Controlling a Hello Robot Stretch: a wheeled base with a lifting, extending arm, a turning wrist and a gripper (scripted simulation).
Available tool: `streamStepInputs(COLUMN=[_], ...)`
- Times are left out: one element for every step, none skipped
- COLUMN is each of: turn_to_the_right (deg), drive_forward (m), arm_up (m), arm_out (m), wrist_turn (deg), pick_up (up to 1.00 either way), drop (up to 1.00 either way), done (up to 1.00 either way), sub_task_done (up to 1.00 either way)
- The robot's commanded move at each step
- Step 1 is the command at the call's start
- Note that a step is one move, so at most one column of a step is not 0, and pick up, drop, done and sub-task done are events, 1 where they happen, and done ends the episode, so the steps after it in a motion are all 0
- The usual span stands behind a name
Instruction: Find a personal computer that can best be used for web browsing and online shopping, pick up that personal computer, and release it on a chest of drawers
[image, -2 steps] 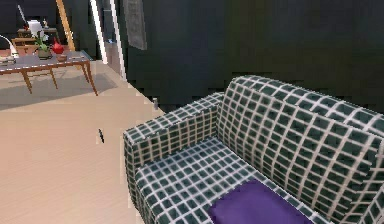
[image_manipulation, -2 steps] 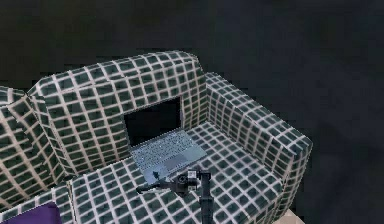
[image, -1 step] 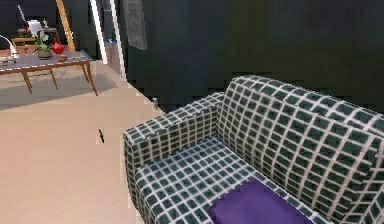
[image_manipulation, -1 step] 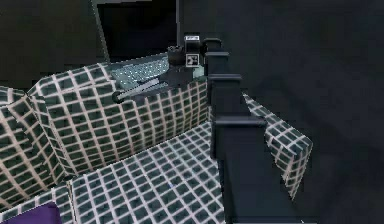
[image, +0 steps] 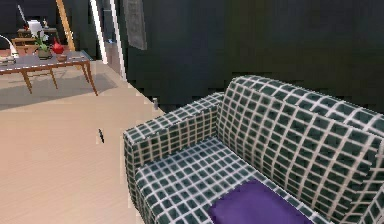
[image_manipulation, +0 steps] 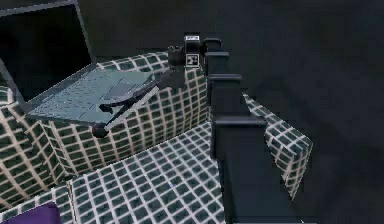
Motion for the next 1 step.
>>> streamStepInputs(turn_to_the_right=[0.0], drive_forward=[0.0], arm_up=[0.0], arm_out=[0.0], wrist_turn=[-27.0], pick_up=[0.0], drop=[0.0], done=[0.0], sub_task_done=[0.0])
